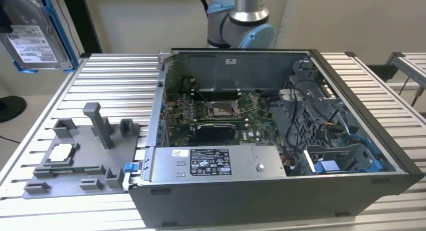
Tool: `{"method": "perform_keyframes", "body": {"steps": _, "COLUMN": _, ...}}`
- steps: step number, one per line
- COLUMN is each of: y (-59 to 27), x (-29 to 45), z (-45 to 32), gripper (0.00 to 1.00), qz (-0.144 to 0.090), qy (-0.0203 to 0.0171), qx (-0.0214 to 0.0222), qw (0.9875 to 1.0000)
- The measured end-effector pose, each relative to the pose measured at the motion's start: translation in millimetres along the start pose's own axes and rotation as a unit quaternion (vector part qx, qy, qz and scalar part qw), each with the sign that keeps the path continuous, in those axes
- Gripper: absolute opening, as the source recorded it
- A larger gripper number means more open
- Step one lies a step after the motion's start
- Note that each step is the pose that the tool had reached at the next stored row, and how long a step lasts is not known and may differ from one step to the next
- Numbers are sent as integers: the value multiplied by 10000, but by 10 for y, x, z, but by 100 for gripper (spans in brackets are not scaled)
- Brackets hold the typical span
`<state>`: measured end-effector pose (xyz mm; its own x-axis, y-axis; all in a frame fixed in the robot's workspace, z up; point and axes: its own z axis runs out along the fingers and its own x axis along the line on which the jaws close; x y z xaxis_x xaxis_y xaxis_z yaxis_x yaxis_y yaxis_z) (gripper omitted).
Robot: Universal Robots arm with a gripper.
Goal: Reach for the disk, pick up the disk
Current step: 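Pick up the disk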
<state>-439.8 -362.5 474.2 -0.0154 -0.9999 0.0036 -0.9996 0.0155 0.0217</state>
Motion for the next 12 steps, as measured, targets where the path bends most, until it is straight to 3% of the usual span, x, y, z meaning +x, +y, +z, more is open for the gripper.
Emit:
{"method": "perform_keyframes", "body": {"steps": 8, "y": 7, "x": 1, "z": -328, "gripper": 0, "qz": 0, "qy": 0, "qx": 0, "qw": 10000}}
{"method": "perform_keyframes", "body": {"steps": 12, "y": 7, "x": 1, "z": -346, "gripper": 0, "qz": 0, "qy": 3, "qx": -6, "qw": 10000}}
